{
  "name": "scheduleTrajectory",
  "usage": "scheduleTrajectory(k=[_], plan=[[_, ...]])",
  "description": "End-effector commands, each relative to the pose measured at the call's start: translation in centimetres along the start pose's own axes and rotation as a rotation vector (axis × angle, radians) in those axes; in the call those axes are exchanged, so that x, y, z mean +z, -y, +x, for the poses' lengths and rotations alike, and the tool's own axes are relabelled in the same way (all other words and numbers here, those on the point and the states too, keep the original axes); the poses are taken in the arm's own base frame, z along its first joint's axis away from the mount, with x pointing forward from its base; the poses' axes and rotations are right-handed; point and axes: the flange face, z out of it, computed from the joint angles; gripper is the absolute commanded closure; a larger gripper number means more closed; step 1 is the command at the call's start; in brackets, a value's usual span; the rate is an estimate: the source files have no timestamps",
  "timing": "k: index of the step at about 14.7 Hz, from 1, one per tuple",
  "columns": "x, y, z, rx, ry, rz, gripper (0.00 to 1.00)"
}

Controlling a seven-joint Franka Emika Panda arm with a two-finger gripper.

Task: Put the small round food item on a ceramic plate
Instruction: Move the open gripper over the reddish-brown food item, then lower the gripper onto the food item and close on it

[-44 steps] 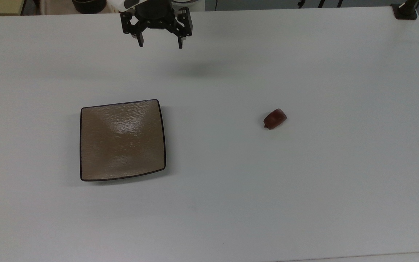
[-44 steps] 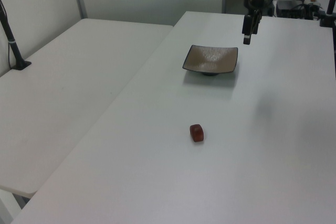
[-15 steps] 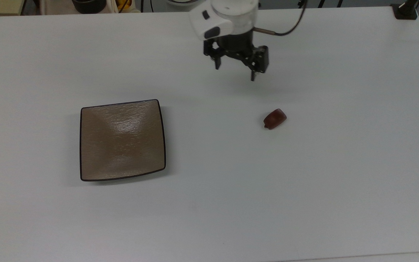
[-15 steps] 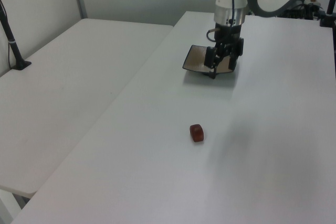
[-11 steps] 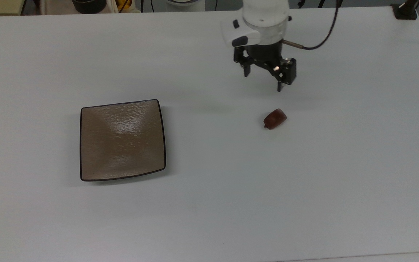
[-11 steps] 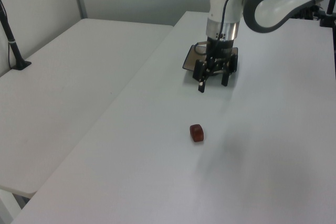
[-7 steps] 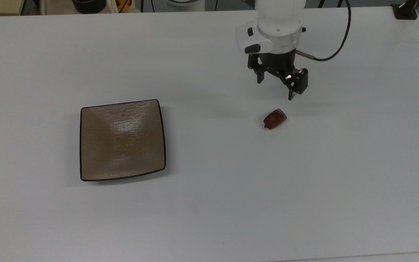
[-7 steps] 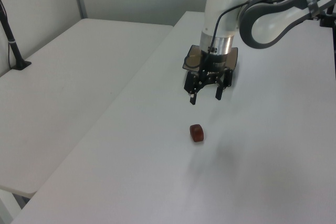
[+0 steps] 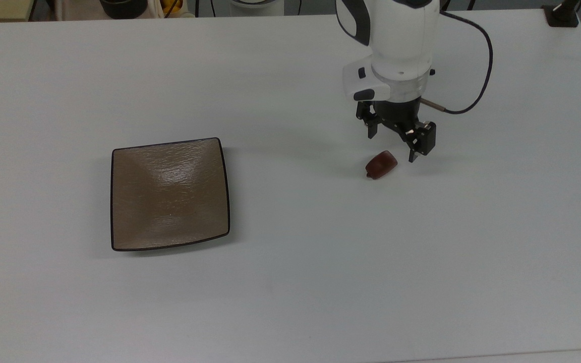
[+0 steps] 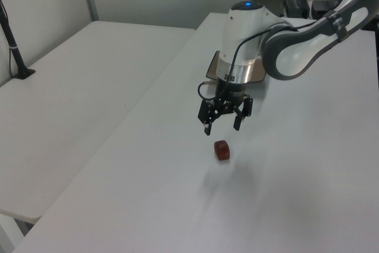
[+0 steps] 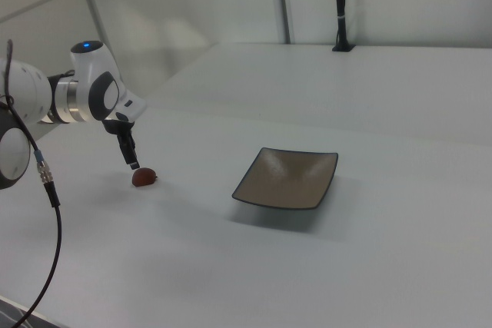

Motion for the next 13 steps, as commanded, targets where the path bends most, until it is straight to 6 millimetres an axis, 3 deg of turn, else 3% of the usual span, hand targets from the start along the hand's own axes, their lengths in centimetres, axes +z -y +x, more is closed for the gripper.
scheduleTrajectory(k=[1,4,7,8,9,10,11,13], plan=[[2.4,1.2,0.9,0.008,-0.011,-0.001,0.00],[5.2,0.8,0.9,-0.007,-0.010,-0.038,0.00],[6.4,0.9,0.7,-0.019,-0.005,-0.051,0.00],[6.4,1.0,0.3,-0.029,-0.006,-0.052,0.06],[6.4,1.0,0.3,-0.036,-0.011,-0.054,0.47],[6.5,1.0,0.4,-0.044,-0.017,-0.056,0.72],[6.6,0.9,0.4,-0.060,-0.024,-0.061,0.89],[6.7,0.9,0.2,-0.107,-0.037,-0.070,0.91]])
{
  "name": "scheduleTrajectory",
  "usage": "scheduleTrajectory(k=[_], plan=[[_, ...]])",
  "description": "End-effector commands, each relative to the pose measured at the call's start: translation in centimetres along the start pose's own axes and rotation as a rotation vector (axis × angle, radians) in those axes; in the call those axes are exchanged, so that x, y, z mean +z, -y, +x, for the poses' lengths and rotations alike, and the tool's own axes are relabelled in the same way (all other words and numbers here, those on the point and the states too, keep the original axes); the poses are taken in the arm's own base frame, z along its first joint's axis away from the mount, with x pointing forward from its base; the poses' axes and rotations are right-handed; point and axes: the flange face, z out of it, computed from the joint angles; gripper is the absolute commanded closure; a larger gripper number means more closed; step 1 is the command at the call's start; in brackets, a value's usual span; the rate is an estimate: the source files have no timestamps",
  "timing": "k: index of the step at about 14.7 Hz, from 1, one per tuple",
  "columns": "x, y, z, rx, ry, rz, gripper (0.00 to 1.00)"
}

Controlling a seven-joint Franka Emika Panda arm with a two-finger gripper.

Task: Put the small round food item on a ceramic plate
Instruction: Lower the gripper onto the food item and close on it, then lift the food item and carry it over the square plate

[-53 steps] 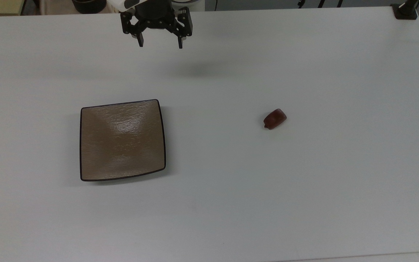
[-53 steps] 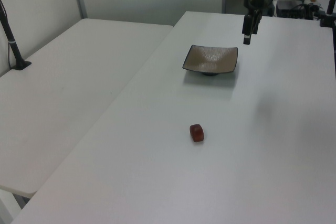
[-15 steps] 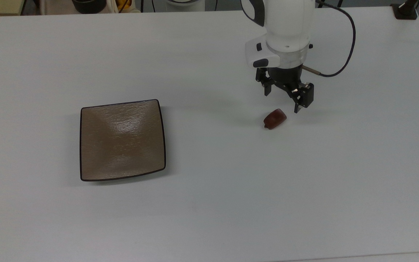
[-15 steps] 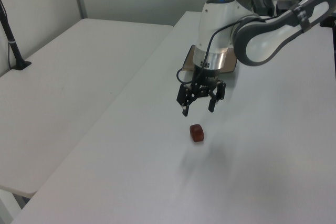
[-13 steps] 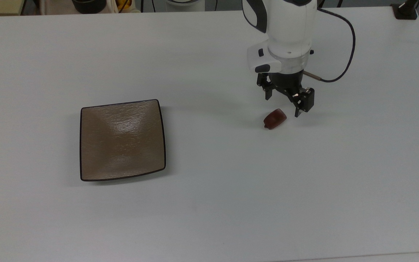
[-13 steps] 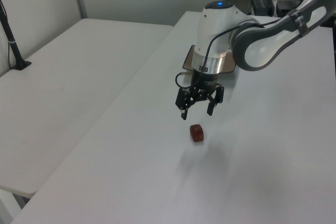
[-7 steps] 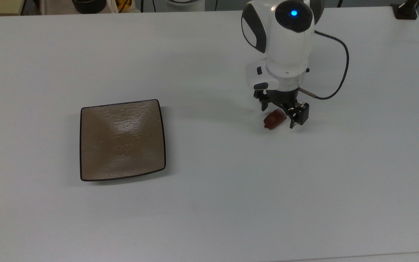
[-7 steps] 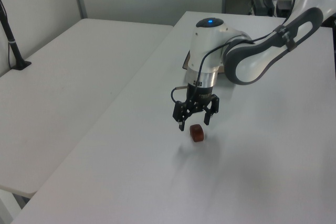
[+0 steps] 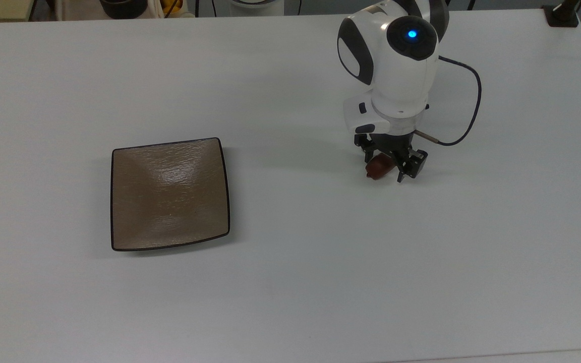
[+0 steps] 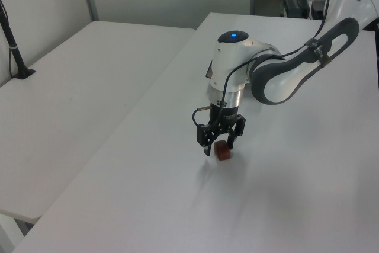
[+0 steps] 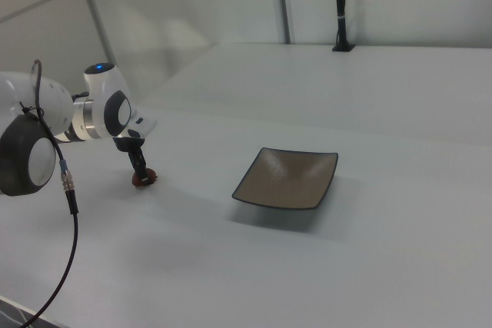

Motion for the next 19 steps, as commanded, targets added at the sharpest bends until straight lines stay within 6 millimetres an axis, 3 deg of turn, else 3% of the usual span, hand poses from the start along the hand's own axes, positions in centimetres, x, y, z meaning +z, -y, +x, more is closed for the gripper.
scheduleTrajectory(k=[1,6,11,15,19], plan=[[-0.1,0.6,-0.2,-0.046,-0.029,0.003,0.90],[-1.0,0.3,0.4,-0.110,-0.034,-0.006,0.90],[-3.3,-1.7,2.6,-0.358,0.036,-0.147,0.87],[-7.7,-4.2,6.3,-0.573,0.043,-0.187,0.87],[-12.1,-9.0,12.8,-0.654,-0.024,-0.221,0.87]])
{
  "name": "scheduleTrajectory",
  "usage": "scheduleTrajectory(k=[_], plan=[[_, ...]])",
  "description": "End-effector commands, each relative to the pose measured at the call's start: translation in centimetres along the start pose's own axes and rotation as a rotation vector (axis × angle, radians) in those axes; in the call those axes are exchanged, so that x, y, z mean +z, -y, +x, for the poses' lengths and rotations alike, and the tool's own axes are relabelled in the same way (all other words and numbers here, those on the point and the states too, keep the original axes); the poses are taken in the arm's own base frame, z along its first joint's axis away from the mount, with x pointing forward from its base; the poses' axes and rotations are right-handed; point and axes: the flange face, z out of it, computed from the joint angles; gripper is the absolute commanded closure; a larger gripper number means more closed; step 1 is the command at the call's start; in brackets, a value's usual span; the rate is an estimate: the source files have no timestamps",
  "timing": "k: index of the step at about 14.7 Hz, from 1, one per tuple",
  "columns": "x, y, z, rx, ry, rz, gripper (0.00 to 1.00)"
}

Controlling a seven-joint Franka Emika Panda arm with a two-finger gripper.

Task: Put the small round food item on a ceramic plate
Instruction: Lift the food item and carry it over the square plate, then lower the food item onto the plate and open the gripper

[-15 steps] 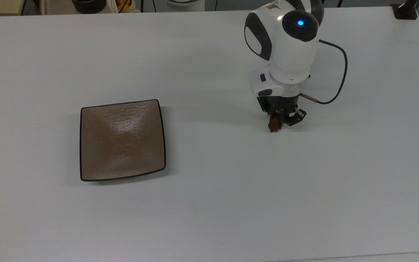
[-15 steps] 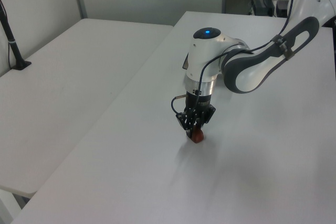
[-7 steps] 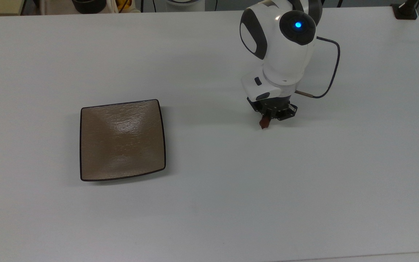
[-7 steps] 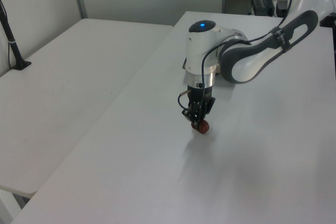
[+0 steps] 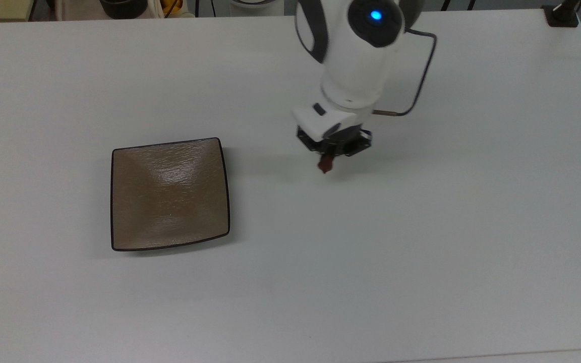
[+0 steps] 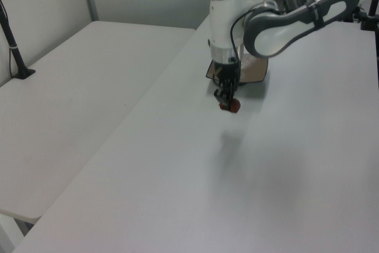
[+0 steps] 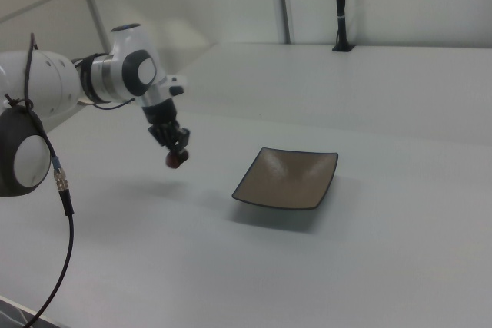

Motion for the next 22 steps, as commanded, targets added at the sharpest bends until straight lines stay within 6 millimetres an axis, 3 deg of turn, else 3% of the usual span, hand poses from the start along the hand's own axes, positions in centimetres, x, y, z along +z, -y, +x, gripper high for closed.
scheduleTrajectory(k=[1,6,8,11,12,14,16,17,22], plan=[[-3.3,-7.3,1.3,-0.085,-0.039,-0.065,0.87],[-3.2,-16.6,3.2,-0.109,-0.046,-0.113,0.87],[-3.2,-19.4,4.2,-0.101,-0.105,-0.108,0.86],[-1.4,-23.5,5.5,-0.052,-0.168,-0.109,0.73],[-0.3,-24.3,6.0,-0.047,-0.184,-0.110,0.70],[1.8,-25.7,6.7,-0.031,-0.212,-0.111,0.53],[3.7,-26.5,7.0,-0.034,-0.217,-0.124,0.08],[3.9,-26.7,7.0,-0.042,-0.216,-0.136,0.00],[4.0,-27.1,6.9,-0.044,-0.212,-0.147,0.00]])
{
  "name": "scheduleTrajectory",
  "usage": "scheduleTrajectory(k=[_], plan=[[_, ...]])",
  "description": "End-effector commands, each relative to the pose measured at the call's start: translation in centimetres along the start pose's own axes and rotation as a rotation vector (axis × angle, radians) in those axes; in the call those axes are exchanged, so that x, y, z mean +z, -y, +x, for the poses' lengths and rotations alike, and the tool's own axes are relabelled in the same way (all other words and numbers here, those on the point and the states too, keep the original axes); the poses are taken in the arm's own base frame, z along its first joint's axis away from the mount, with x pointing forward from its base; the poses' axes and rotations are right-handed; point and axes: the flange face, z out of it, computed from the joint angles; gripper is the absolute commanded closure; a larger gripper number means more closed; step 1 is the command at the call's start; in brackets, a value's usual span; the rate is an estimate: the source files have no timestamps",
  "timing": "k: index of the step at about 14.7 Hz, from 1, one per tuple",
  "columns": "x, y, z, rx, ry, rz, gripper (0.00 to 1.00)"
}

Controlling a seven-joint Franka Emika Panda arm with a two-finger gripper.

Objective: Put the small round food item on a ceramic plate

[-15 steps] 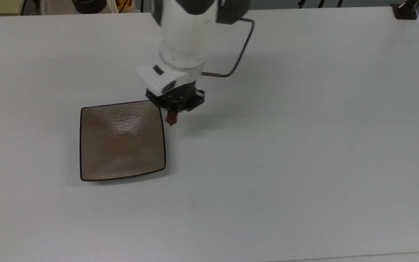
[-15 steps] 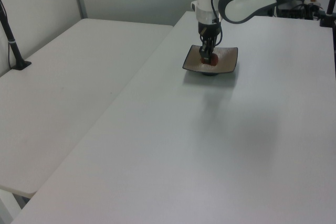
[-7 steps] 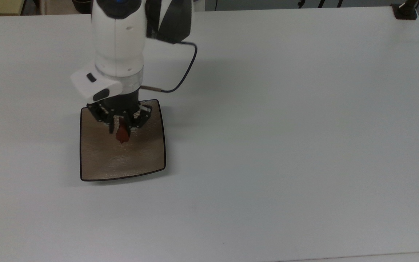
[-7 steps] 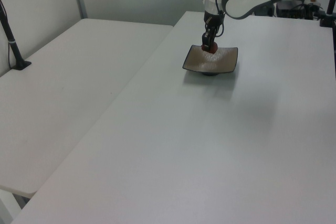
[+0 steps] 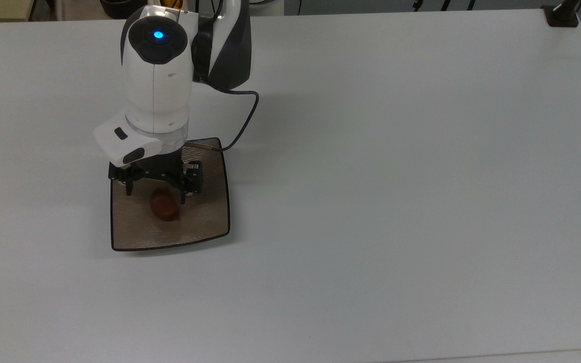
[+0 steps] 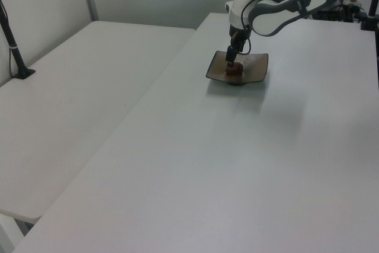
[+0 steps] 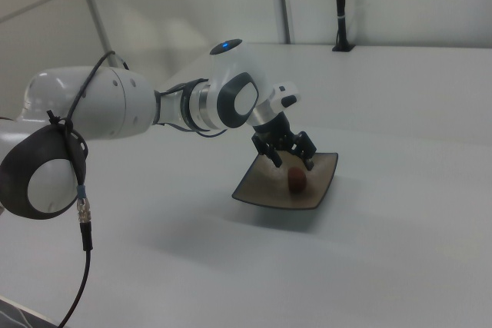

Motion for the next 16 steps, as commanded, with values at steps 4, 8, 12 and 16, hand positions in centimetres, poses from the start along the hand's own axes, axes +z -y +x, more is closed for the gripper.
scheduleTrajectory(k=[4,8,12,16], plan=[[-2.3,-0.9,-0.1,0.023,-0.004,0.009,0.00],[-5.6,-1.0,-1.9,0.078,0.158,0.090,0.00],[-12.0,0.5,-5.0,0.062,0.327,0.153,0.00],[-15.2,2.4,-8.4,0.025,0.396,0.184,0.00]])
